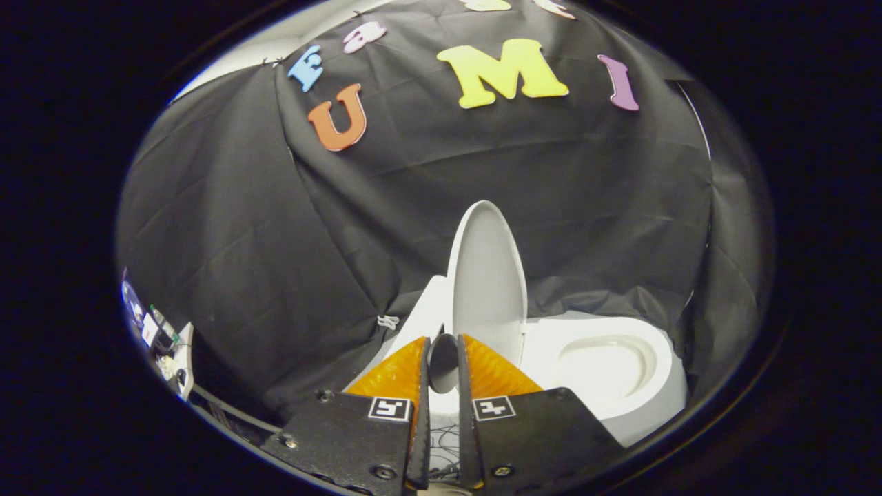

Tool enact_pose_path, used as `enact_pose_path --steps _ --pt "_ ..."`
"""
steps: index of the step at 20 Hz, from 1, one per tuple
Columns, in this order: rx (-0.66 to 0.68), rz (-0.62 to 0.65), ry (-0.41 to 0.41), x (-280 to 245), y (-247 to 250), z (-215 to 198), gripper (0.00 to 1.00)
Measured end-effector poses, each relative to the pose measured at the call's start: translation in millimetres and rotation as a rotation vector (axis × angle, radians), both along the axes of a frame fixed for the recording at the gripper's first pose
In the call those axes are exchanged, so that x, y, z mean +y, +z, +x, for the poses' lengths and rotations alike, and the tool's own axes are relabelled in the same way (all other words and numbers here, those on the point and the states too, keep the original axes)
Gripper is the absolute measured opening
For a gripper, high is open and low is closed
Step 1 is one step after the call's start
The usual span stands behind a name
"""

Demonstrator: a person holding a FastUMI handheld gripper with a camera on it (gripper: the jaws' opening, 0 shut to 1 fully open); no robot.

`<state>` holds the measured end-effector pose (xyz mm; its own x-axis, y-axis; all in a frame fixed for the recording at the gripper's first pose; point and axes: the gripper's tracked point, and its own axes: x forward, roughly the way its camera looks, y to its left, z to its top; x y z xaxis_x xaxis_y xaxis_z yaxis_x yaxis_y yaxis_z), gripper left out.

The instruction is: Open the toilet lid.

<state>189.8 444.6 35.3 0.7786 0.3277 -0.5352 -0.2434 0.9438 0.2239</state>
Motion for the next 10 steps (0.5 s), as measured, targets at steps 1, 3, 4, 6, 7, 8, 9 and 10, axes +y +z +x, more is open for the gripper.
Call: enact_pose_path --steps 1,3,4,6,7,8,9,10 --pt "0.002 -0.003 0.004 4.8 -0.8 0.2 0.20" --pt "0.005 -0.007 0.009 13.9 -2.7 0.9 0.20" --pt "0.006 -0.011 0.011 18.0 -4.0 0.9 0.20" --pt "0.007 -0.020 0.017 27.9 -6.2 2.0 0.20" --pt "0.006 -0.032 0.019 32.3 -6.7 3.5 0.20" --pt "0.000 -0.050 0.022 36.8 -7.4 4.8 0.20" --pt "-0.003 -0.066 0.026 41.3 -8.2 5.0 0.20" --pt "-0.008 -0.080 0.029 44.2 -9.8 4.7 0.20"
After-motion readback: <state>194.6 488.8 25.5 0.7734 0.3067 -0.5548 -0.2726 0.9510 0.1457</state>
